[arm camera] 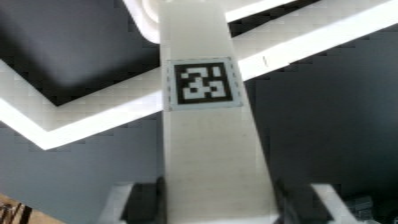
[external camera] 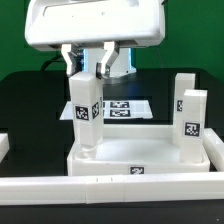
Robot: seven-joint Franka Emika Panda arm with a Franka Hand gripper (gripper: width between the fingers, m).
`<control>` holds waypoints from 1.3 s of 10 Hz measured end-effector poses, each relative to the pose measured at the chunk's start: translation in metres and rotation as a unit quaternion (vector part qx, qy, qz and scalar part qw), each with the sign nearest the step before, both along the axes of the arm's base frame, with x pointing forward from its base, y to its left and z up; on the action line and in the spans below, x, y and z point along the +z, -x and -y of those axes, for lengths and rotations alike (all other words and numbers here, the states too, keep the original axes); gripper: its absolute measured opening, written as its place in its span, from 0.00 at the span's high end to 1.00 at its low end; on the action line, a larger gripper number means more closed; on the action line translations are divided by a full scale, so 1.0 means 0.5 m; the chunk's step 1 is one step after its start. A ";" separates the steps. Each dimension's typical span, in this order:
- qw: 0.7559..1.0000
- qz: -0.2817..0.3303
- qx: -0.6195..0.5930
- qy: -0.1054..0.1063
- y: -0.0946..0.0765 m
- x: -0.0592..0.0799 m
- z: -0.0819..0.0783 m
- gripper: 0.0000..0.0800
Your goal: Assemble desk
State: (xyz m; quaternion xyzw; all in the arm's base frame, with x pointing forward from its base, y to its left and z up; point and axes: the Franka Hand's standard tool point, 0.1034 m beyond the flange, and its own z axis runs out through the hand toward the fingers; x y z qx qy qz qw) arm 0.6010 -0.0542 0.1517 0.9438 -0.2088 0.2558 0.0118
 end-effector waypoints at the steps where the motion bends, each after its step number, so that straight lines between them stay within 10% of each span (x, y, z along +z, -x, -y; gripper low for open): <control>1: 1.000 0.002 0.000 0.001 0.000 0.001 0.001 0.64; 13: 0.999 0.019 0.009 0.028 0.017 -0.030 0.003 0.64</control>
Offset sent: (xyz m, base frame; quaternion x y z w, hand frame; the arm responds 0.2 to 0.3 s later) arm -0.0209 0.0106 -0.0065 -0.0139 0.0117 0.0113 0.9998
